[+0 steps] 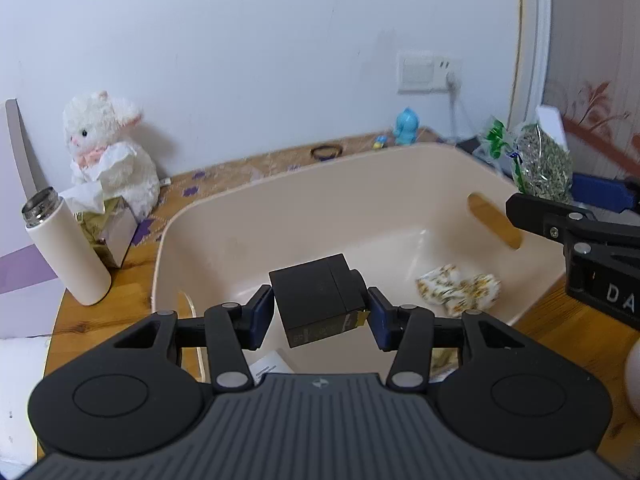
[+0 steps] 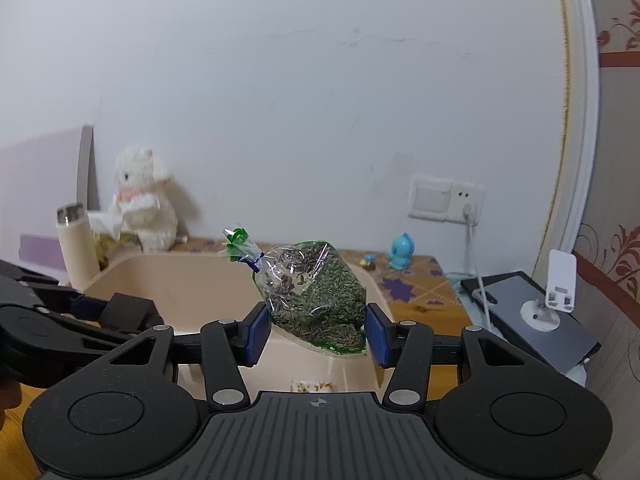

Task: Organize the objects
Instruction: 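Carry both held items over the basket and release them inside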

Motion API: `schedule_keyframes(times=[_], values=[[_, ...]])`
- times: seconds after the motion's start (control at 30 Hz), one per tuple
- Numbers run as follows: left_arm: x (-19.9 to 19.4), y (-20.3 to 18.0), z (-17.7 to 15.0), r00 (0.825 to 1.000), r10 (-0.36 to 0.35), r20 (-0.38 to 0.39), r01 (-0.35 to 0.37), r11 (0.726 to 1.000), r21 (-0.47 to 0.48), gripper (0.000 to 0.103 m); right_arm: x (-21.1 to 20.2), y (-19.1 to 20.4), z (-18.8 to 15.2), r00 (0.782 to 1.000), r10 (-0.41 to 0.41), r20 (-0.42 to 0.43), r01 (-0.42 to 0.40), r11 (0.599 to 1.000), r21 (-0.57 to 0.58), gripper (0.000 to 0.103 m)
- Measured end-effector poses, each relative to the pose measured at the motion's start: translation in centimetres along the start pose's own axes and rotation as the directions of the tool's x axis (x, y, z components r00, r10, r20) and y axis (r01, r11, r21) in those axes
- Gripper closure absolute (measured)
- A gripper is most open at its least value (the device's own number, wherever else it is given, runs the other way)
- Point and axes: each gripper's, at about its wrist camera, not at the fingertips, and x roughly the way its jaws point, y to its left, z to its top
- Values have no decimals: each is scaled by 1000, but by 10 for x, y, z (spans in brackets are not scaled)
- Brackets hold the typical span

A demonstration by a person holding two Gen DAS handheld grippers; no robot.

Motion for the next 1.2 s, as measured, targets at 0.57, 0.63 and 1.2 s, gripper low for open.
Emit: schedule_keyframes(times=[0.57,0.63,1.2], values=[[48,6,-7,987,-14,-159,0,996,-85,51,45,15,-17,986,17,-165,-26,998,-52,48],[44,6,-8,991,3,-137,-14,997,-77,51,42,15,-17,988,20,-156,-29,998,-54,44],[-25,18,-4,999,20,-37,-25,991,-135,14,-29,2,-13,999,-2,-52,2,1000,-13,7]])
